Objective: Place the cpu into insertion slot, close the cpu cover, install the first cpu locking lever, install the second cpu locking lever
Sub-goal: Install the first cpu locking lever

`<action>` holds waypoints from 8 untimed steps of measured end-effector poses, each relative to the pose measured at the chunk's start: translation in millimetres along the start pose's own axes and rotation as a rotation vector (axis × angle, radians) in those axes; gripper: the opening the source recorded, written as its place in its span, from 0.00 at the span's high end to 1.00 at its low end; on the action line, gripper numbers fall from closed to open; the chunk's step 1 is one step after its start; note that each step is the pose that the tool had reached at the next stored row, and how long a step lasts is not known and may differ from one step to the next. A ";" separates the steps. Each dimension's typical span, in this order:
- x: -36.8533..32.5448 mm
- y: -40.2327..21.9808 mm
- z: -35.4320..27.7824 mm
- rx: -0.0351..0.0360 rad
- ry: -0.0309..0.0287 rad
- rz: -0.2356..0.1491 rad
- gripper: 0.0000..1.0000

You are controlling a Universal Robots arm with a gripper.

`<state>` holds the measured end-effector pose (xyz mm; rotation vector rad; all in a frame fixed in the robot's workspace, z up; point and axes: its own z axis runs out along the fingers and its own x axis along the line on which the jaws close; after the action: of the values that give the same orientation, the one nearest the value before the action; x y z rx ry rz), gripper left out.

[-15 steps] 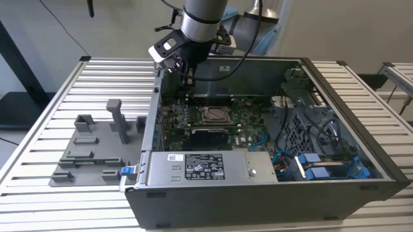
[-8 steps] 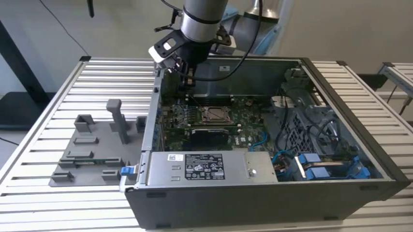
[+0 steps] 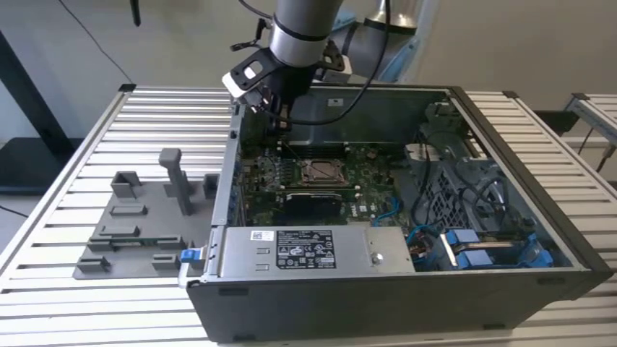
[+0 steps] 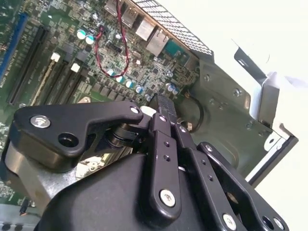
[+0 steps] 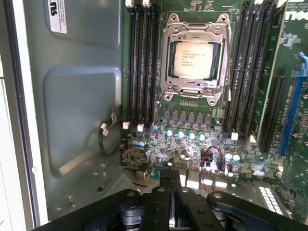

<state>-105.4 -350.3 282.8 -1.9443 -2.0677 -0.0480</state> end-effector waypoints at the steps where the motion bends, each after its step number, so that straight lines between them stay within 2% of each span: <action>1: -0.4 0.2 1.7 0.0000 0.0012 0.000 0.89; 4: -1.5 1.3 6.8 0.0000 0.0038 -0.001 0.89; 8: 1.2 2.9 13.8 -0.0004 0.0131 -0.003 0.89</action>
<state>-105.3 -345.7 269.4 -1.9364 -2.0621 -0.0615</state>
